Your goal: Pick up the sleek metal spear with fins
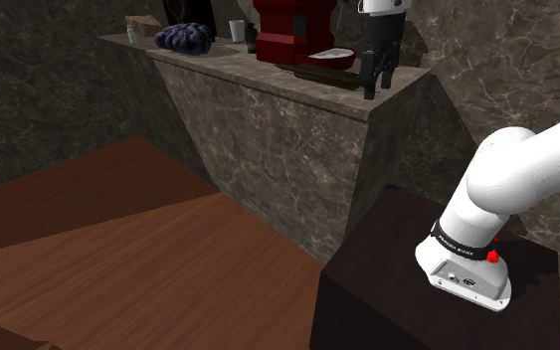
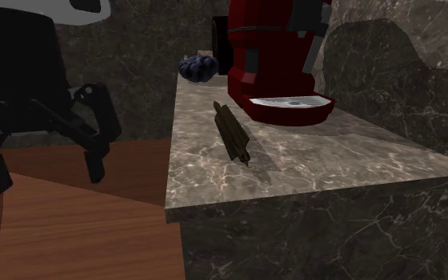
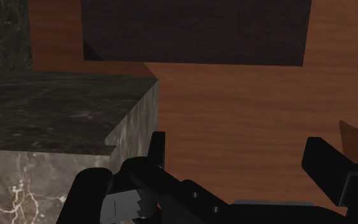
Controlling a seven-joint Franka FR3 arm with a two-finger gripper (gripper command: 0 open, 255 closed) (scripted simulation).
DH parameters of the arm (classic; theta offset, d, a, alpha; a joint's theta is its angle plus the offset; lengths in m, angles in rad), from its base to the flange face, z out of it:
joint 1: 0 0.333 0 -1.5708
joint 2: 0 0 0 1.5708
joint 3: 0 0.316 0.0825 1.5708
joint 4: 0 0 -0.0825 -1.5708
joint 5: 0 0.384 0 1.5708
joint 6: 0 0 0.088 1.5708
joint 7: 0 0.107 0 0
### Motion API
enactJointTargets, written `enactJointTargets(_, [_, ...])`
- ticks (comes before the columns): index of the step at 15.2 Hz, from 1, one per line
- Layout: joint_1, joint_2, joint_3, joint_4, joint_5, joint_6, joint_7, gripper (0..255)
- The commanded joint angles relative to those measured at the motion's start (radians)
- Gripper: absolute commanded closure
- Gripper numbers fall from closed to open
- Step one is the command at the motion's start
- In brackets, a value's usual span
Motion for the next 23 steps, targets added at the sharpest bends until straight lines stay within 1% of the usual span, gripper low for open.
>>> enactJointTargets(1, [0.0,0.0,0.0,0.0,0.0,0.0,0.0,0])
enactJointTargets(7, [-0.031,0.176,-0.07,0.089,-0.052,0.112,-0.08,0])
enactJointTargets(12, [-0.051,0.333,-0.124,0.195,-0.072,0.186,-0.144,0])
enactJointTargets(17, [-0.068,0.498,-0.172,0.332,-0.072,0.236,-0.209,0])
enactJointTargets(23, [-0.093,0.708,-0.22,0.54,-0.042,0.262,-0.29,0])
